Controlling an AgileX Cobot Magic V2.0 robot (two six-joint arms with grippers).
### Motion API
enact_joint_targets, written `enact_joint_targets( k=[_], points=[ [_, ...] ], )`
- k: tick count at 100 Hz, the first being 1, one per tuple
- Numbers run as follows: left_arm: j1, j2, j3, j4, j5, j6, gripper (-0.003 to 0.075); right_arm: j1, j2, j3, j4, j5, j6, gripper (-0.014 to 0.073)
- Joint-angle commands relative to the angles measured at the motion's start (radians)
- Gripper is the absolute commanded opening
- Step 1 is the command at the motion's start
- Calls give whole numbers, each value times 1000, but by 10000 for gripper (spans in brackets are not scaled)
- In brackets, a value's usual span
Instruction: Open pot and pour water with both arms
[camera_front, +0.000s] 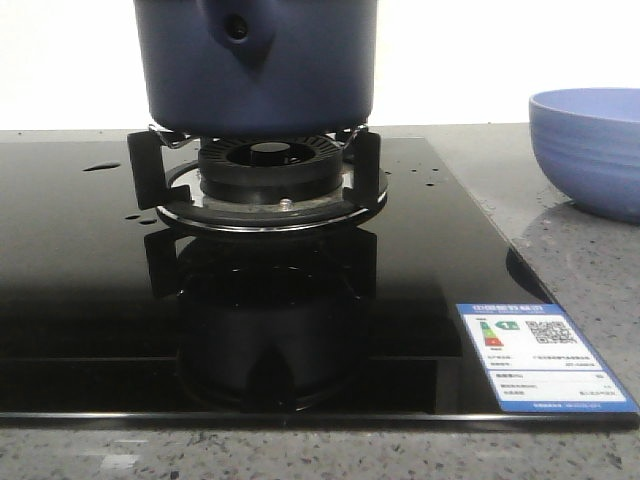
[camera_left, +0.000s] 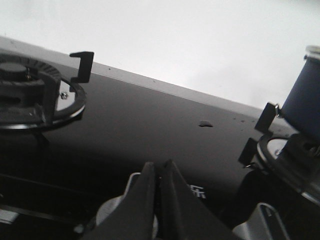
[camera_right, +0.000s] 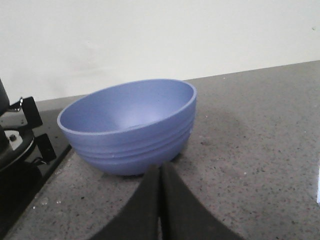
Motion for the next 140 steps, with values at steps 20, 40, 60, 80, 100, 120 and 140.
enact_joint_targets(
  k=[20,40,60,80,100,120,140],
  points=[
    [-1,-25,30,-366,-146,-6,-19,-6,-17,24,345,-110,-4,-66],
    [-1,-25,-49,-347,-118,1,-19,-6,-17,-62,382,-24,-6,-43],
    [-1,79,-315,-105,154,111,-20,-6,92,-259,226,195,-47,-43],
    [-1,265,-536,-117,287,213,-19,-6,347,-496,79,409,-46,-44],
    [-121,370,-639,-139,294,241,-18,-6,550,-668,56,539,-65,-46],
    [-251,447,-675,-160,276,241,52,13,599,-715,151,531,-201,-18],
    [-392,539,-675,-185,191,264,452,19,599,-718,174,526,-227,350]
  ],
)
